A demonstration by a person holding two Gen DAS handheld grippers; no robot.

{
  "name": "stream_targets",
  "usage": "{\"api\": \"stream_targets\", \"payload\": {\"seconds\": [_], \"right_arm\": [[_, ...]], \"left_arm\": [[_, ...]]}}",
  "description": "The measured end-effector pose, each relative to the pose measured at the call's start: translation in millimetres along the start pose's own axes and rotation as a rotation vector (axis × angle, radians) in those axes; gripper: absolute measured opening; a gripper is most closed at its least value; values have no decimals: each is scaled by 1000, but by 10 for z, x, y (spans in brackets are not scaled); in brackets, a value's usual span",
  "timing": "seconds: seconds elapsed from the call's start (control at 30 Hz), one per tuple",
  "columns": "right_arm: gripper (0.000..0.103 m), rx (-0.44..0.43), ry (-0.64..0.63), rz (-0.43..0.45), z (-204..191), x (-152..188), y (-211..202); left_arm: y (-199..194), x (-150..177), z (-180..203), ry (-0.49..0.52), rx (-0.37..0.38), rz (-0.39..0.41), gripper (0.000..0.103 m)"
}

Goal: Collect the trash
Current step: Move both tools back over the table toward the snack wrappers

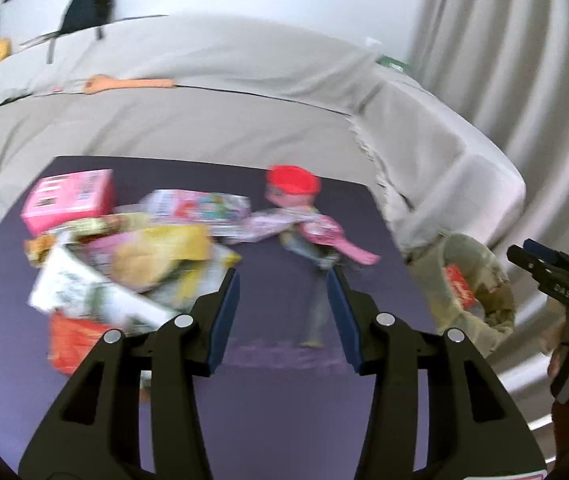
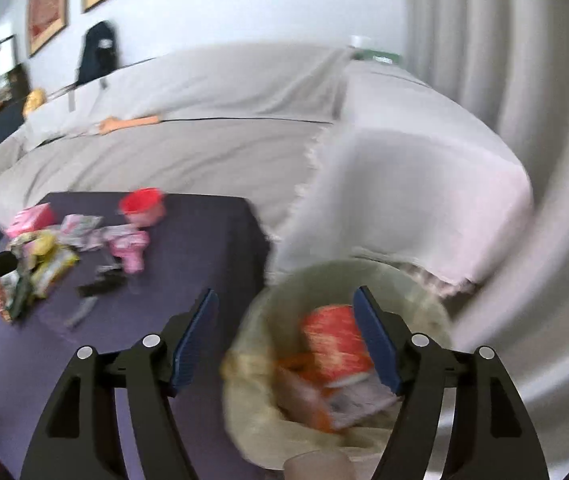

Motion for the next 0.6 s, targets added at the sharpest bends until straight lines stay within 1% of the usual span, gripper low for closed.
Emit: {"api": "stream_targets", "payload": {"seconds": [0.1,0.17,0.23,0.33,0.4,0.43,0.5,0.53,0.6], "right_arm": [[67,-31,-54,4,-377,-74,46],[67,-65,-101,1,-717,-95,88],[67,-125,-142,-16,-1059,-50,160],[67,-151,-198,-20,-1411,9,218],[67,-132,-234,-15,-1591,42,266],[67,-124,-243,-15,-1643,62,288],[67,-121,-252,-17,-1700,81,342],[67,-127,-251,-18,-1724,94,351],[67,-137,-247,-17,-1725,116,352]], "left_arm": [[-196,15,-434,-42,-55,26,43],[-286,25,-673,-66,-81,31,43],[-381,61,-969,-105,-113,30,44],[-459,146,-1321,-174,-141,12,45],[-479,219,-1463,-210,-139,-3,48],[-482,257,-1506,-223,-126,-13,49],[-457,327,-1507,-235,-93,-32,49],[-442,368,-1489,-240,-66,-39,50],[-406,421,-1455,-249,-36,-48,53]]}}
Point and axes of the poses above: each gripper's, at about its wrist camera, not at the fingertips, and y roughly the way its jaws point, z to its right, x to its underside, the point moved 8 cm from there along y, roughly the way its jaws point, and after that the axes turned 1 degree about -z, right-handed, at the moved point
